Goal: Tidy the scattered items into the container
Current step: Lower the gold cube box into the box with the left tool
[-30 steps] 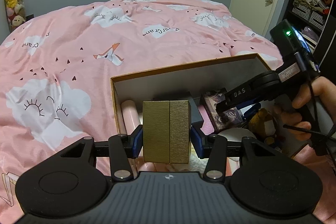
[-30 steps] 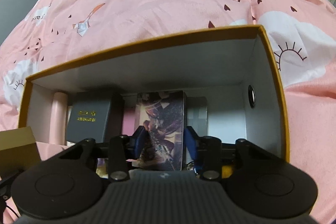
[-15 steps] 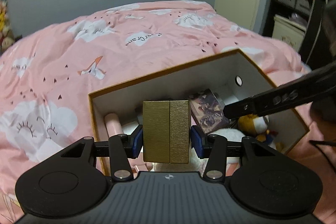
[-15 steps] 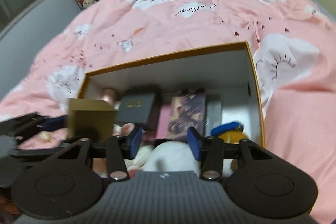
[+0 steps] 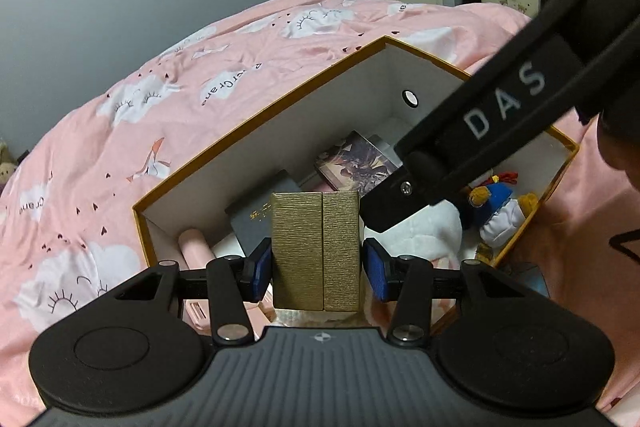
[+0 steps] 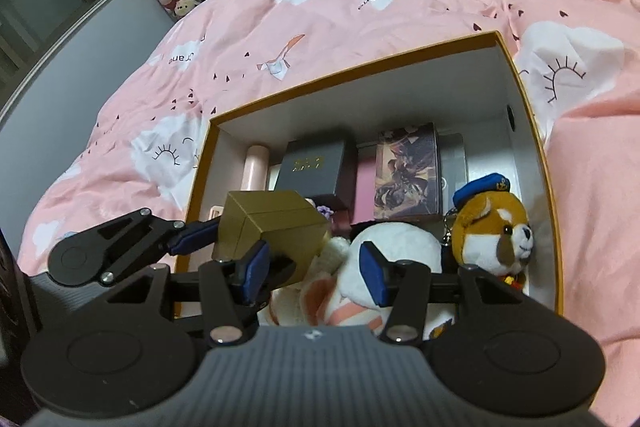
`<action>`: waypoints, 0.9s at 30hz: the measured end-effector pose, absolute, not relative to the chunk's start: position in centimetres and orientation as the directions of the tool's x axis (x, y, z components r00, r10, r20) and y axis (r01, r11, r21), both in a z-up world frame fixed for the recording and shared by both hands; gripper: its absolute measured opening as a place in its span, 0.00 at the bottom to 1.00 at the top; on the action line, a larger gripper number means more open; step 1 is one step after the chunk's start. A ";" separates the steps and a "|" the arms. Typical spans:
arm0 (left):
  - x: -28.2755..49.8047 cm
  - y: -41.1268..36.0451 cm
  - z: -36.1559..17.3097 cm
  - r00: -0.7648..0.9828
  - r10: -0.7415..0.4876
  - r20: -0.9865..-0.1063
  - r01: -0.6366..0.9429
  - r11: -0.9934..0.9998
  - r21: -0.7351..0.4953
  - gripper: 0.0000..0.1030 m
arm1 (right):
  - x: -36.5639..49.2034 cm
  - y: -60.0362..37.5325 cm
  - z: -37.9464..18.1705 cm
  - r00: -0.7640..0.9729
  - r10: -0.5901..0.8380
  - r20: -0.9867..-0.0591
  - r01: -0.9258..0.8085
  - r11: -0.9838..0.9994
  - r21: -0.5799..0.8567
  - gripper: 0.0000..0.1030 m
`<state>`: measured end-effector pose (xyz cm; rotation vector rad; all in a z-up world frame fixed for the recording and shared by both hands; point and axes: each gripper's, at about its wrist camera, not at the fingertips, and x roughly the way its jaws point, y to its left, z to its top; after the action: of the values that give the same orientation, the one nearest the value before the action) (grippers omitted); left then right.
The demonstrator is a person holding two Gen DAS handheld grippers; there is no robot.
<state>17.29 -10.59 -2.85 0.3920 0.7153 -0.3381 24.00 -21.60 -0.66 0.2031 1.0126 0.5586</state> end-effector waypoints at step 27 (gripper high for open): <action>16.1 -10.3 -4.2 0.668 -0.322 -0.671 0.440 0.898 0.007 0.63 | 24.9 -20.9 -3.1 0.291 0.566 -0.771 -0.230 0.824 0.518 0.63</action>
<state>16.11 -10.26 -4.17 0.1734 0.7204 -0.4322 24.93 -20.92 -3.07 0.3355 1.1613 0.5442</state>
